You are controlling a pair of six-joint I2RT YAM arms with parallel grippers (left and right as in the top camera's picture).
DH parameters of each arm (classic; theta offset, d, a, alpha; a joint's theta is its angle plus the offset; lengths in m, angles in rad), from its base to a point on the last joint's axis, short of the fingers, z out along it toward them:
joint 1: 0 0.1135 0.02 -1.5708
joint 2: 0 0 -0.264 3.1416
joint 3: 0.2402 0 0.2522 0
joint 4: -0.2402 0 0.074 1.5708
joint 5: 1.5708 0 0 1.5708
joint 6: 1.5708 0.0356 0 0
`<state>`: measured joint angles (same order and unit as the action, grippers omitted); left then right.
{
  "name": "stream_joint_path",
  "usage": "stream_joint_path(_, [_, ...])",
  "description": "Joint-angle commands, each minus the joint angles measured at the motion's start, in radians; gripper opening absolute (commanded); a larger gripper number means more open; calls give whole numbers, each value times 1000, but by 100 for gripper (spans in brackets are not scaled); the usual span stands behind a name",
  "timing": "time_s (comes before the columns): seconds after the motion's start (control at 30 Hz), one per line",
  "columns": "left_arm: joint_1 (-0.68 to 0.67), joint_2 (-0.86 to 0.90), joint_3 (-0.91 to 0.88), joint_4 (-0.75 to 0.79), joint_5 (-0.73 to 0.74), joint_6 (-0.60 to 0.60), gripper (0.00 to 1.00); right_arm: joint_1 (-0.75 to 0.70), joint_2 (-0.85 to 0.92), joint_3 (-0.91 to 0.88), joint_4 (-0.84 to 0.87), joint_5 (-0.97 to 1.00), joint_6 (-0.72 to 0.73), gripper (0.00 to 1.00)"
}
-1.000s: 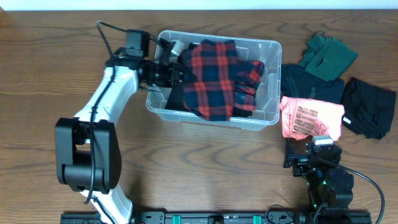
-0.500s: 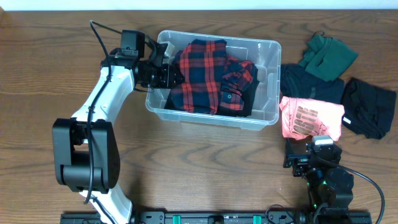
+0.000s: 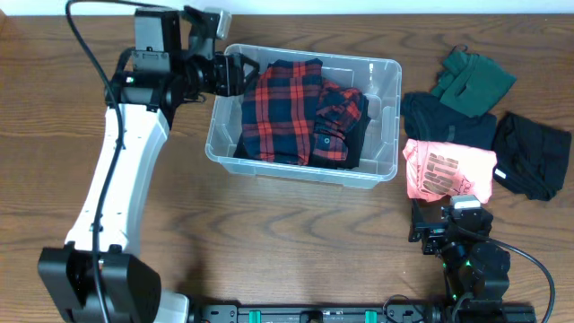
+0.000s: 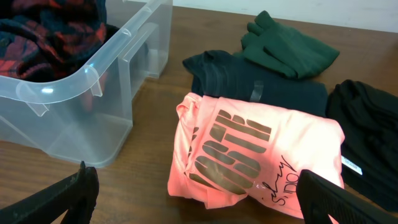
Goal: Pack container
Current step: 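Press and flatten the plaid shirt inside the bin with the left gripper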
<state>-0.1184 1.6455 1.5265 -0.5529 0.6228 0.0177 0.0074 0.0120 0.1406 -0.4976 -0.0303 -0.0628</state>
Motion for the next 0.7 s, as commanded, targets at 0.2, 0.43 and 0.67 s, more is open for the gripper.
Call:
stream_joint_path(0.2, [-207, 229, -6, -12, -191, -11, 61, -8, -5, -3, 0, -4, -2, 99])
stream_joint_path(0.43, [-253, 458, -6, -48, -190, -28, 61, -8, -5, -3, 0, -4, -2, 99])
stream_joint_path(0.67, [-226, 530, -4, -108, -156, -35, 60, -8, -5, -3, 0, -4, -2, 99])
